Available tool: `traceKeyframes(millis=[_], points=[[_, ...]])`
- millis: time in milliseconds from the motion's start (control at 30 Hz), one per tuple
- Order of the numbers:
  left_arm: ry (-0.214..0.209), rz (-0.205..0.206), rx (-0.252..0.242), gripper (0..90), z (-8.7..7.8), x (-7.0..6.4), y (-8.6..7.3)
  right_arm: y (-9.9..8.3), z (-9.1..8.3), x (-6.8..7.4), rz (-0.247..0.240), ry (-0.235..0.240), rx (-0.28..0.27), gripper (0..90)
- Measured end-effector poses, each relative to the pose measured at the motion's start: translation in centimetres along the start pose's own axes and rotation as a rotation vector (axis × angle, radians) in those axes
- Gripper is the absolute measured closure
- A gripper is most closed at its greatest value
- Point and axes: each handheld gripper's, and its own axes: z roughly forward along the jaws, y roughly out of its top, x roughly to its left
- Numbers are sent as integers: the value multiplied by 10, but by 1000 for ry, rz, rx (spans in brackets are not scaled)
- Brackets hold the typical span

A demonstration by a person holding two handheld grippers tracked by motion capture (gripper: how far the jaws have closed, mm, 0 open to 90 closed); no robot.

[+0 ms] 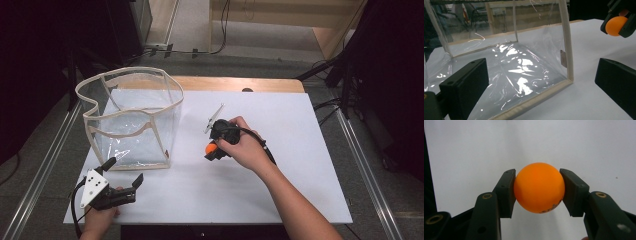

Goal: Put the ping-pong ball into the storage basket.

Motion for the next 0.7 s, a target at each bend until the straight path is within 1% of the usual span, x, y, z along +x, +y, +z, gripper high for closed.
traceKeyframes(millis=[67, 133, 267, 300, 367, 433, 600, 633, 667, 700], points=[[0, 0, 0, 0, 0, 0, 0, 1, -1, 0, 0, 0, 4, 472], [0, 0, 0, 0, 0, 0, 0, 4, -3, 0, -16, -8, 7, 472], [0, 0, 1, 0, 0, 0, 0, 7, -6, 1, -15, -10, 6, 472], [0, 1, 2, 0, 0, 0, 0, 8, -7, 1, -25, -15, 7, 472], [1, 1, 0, 0, 0, 0, 0, 10, -7, 2, -24, -8, -4, 472], [1, 1, -1, 0, 0, 0, 0, 11, -8, 2, -23, -11, 5, 472], [-1, 1, 2, 0, 0, 0, 0, 15, -11, 2, -27, -10, 5, 472], [-1, 1, 1, 0, 0, 0, 0, 16, -12, 2, -29, -14, 14, 472], [-2, 0, 1, 0, 0, 0, 0, 18, -13, 2, -33, -10, 4, 472], [-2, 0, 1, 0, 0, 0, 0, 19, -14, 2, -31, -12, 7, 472]])
